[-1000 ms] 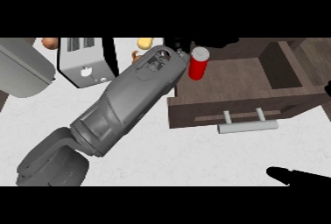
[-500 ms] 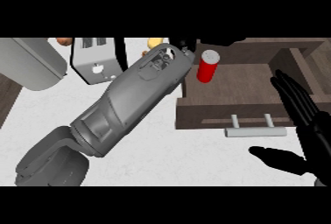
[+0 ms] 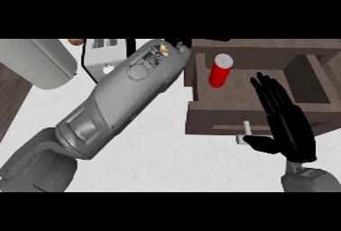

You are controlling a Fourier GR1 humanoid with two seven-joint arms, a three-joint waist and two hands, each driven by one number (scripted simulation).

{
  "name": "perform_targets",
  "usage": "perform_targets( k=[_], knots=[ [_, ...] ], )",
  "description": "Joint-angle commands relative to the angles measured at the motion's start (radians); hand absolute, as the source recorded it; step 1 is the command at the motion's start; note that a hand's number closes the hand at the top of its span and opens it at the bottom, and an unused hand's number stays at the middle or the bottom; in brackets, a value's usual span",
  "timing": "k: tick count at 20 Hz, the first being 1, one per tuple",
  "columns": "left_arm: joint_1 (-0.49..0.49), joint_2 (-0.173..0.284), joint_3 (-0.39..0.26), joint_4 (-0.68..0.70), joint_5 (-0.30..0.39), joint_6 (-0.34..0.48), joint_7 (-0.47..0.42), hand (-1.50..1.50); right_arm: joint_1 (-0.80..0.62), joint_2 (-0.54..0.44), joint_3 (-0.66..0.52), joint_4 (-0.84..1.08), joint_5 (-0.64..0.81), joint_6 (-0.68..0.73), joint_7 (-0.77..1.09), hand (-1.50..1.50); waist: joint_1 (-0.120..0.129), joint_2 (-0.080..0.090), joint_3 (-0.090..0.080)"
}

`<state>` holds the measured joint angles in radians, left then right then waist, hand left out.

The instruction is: Pick up the can, place it into the drawer and close the drawer

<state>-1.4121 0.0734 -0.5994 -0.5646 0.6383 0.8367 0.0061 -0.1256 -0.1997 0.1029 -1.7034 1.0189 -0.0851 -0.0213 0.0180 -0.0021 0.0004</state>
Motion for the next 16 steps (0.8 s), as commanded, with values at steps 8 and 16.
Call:
perform_targets(
  k=[8, 16],
  knots=[
    [0.116, 0.201, -0.029, -0.262, -0.070, -0.026, 0.172, -1.50, -0.170, 0.058, -0.068, 0.424, 0.086, -0.231, -0.064, -1.50, 0.023, -0.003, 0.000],
    [0.201, 0.271, -0.034, -0.388, -0.089, -0.036, 0.206, -1.50, -0.343, 0.027, -0.149, 0.717, 0.147, -0.355, -0.096, -1.50, 0.047, 0.007, 0.001]
  ],
)
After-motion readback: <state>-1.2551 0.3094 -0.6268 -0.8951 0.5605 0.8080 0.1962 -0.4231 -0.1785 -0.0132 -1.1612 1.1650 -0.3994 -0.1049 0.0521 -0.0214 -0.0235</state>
